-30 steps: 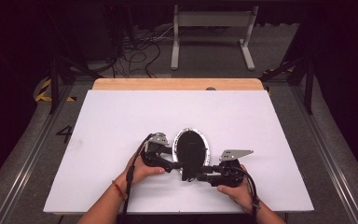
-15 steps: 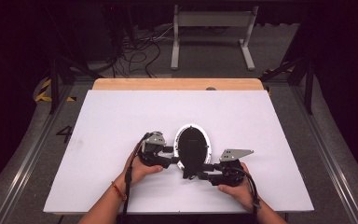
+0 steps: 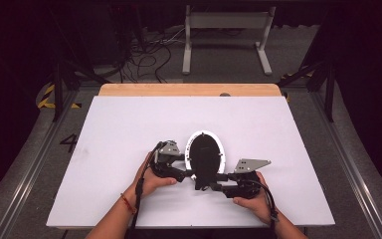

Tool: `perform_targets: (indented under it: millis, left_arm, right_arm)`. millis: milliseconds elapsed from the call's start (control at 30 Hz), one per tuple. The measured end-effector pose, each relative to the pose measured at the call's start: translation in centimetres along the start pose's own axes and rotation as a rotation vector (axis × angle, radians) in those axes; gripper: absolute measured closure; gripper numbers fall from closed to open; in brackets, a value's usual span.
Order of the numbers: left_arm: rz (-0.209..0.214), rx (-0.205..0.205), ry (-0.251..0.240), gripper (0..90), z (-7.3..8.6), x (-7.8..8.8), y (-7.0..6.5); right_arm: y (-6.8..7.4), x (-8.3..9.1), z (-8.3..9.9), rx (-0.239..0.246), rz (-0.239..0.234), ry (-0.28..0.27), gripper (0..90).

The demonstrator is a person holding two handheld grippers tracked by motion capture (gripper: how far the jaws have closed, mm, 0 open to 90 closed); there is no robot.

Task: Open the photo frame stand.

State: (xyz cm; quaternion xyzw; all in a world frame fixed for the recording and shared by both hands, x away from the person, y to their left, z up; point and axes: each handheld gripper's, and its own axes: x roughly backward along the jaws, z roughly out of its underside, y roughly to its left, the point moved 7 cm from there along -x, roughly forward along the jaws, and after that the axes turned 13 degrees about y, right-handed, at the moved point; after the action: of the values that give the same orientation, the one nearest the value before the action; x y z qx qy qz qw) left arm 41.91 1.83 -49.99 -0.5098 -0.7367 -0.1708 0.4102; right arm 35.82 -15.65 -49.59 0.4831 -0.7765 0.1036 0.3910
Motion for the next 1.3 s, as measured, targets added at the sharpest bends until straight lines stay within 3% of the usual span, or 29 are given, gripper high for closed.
perform_targets:
  millis: [267, 367, 600, 767, 1067, 1300]
  left_arm:
    - [0.002, 0.035, -0.037, 32.1, -0.4, 0.1, 0.1]
    - [-0.003, 0.034, -0.073, 38.8, -0.7, 0.6, 0.0]
    - [-0.062, -0.009, -0.101, 44.2, -1.1, 1.3, -0.5]
    - [-0.105, -0.072, -0.156, 49.5, -1.7, 2.2, -1.2]
    - [-0.095, -0.076, -0.171, 52.5, -1.4, 2.4, -1.3]
    - [-0.082, -0.097, -0.193, 54.8, -1.3, 2.5, -1.5]
  right_arm:
    - [0.3, 0.1, -0.1, 0.041, 0.019, -0.005, 57.8]
    - [0.2, 0.0, 0.1, 0.05, 0.027, 0.011, 57.7]
    - [0.4, -0.2, 0.0, 0.077, 0.055, 0.023, 58.0]
    - [0.3, -0.1, 0.0, 0.082, 0.078, 0.025, 58.0]
    - [0.4, -0.2, 0.0, 0.1, 0.091, 0.029, 58.3]
    - [0.3, 0.0, 0.0, 0.076, 0.043, 0.013, 56.9]
